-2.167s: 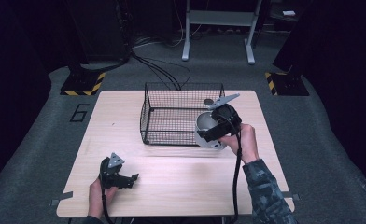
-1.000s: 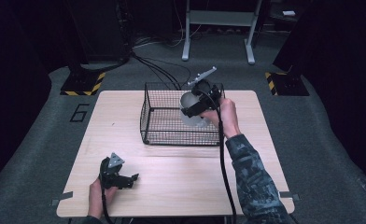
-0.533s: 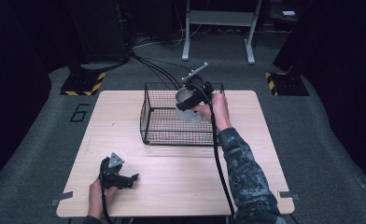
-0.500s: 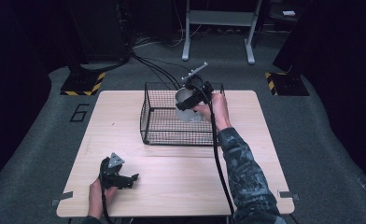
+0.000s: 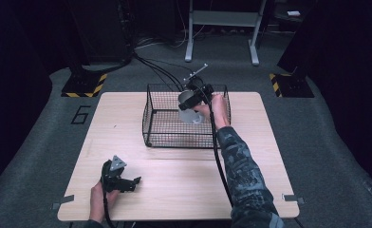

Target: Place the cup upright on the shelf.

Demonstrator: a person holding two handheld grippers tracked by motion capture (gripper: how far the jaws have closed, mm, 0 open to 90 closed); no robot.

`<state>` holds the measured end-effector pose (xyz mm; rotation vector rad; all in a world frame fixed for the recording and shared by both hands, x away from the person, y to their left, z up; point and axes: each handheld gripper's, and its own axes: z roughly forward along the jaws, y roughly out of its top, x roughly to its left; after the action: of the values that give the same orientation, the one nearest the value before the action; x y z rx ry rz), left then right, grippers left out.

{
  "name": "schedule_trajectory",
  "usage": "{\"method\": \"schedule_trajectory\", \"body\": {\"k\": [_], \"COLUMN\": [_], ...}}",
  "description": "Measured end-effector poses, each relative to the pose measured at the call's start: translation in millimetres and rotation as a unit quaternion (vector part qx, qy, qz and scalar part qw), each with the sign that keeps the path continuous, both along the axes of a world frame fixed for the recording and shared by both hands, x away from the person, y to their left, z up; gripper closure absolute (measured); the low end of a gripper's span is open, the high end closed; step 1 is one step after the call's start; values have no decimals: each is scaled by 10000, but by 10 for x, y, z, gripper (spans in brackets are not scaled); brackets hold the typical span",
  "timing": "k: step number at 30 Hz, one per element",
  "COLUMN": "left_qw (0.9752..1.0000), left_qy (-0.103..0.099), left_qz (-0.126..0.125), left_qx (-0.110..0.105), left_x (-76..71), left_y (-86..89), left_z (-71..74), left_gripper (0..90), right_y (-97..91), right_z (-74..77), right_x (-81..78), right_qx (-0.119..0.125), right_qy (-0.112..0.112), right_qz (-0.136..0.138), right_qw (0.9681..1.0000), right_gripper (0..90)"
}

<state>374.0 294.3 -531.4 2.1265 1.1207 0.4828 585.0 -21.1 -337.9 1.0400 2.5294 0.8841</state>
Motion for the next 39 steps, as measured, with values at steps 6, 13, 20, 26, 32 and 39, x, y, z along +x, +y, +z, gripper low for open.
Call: {"method": "schedule_trajectory", "body": {"k": [6,13,20,26,32,39], "left_qw": [10000,10000,10000,10000,10000,10000], "left_qy": [-16,-18,-42,7,-5,1], "left_qz": [13,15,14,-25,-6,-33], "left_qx": [-11,-13,-6,17,12,29], "left_x": [1,1,5,4,1,5], "left_y": [-2,-2,-2,4,0,6], "left_z": [-1,-2,-3,3,1,4], "left_gripper": [0,0,0,0,0,0], "right_y": [18,16,41,105,133,160], "right_z": [-89,-205,-380,-483,-609,-741], "right_x": [78,155,206,193,174,169], "right_qx": [-41,-50,-109,-158,-305,-500], "right_qy": [120,212,358,440,470,506], "right_qz": [-70,-177,-276,-245,-285,-267], "right_qw": [9999,9996,9989,9986,9980,9971], "right_gripper": [57,57,57,57,56,56]}}
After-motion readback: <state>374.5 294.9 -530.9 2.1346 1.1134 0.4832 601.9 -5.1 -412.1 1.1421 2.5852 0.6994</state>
